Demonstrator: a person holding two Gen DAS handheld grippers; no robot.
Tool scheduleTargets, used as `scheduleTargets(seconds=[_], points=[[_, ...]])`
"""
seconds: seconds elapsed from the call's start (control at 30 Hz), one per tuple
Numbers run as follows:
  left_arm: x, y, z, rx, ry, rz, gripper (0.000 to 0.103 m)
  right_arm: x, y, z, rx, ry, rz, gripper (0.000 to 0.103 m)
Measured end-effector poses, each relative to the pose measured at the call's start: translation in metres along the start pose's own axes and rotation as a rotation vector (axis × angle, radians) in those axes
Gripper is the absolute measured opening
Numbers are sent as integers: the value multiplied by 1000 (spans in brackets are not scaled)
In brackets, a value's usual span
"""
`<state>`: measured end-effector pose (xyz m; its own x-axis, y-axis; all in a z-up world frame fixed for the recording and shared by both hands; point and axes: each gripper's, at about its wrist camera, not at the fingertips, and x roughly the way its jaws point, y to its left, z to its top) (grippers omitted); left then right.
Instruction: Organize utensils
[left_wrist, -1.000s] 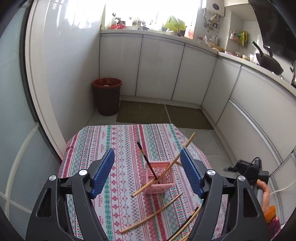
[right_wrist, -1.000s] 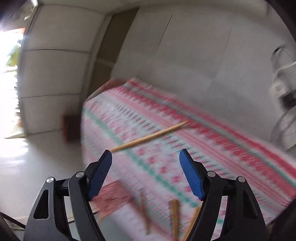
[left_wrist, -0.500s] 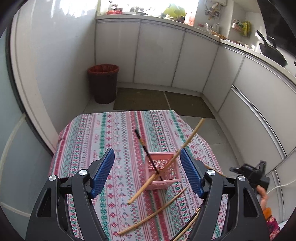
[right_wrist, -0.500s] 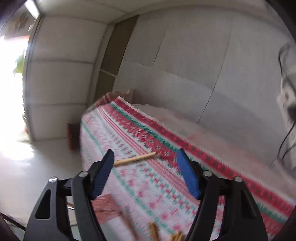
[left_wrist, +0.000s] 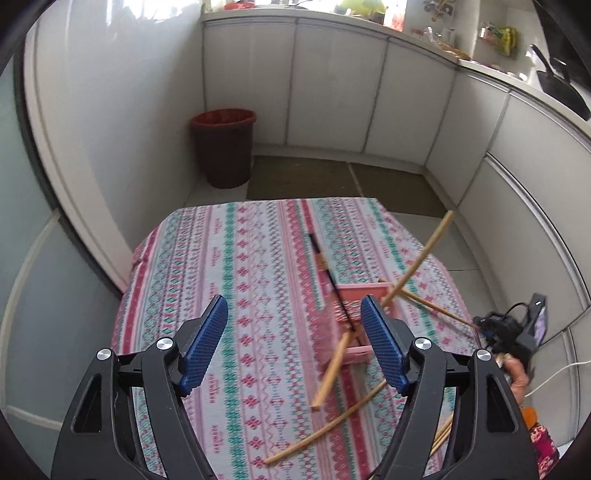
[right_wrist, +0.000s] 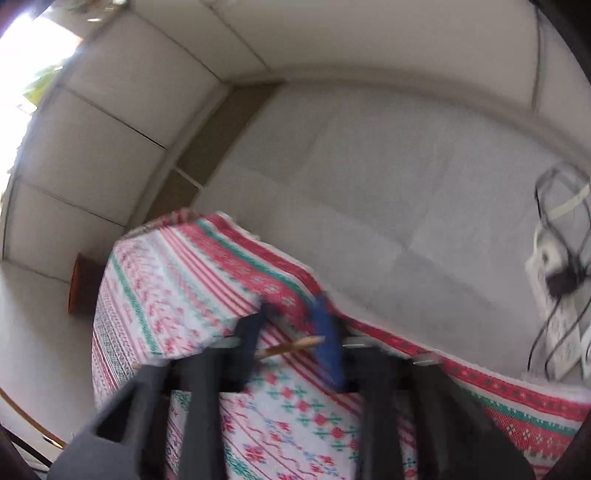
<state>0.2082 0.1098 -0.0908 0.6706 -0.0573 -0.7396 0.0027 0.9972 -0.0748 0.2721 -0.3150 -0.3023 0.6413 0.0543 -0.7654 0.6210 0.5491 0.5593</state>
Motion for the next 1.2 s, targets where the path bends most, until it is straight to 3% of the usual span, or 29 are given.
scheduleTargets(seconds=[0.17, 0.33, 0.57, 0.9, 1.2], points=[[-10, 15, -1, -27, -9, 14, 71, -23, 2, 12, 44, 34, 138, 6], [-27, 7, 3, -16, -42, -8, 71, -54, 10, 20, 11, 36, 213, 5], [-52, 2, 5, -8, -96, -29, 71, -101, 52, 15, -117, -18, 299, 4], [-68, 27, 8, -54, -128, -17, 71, -163, 135, -14, -443, -148, 295, 3], [-89, 30, 9, -56, -153, -39, 71, -197, 156, -36, -612, -82, 253, 3]])
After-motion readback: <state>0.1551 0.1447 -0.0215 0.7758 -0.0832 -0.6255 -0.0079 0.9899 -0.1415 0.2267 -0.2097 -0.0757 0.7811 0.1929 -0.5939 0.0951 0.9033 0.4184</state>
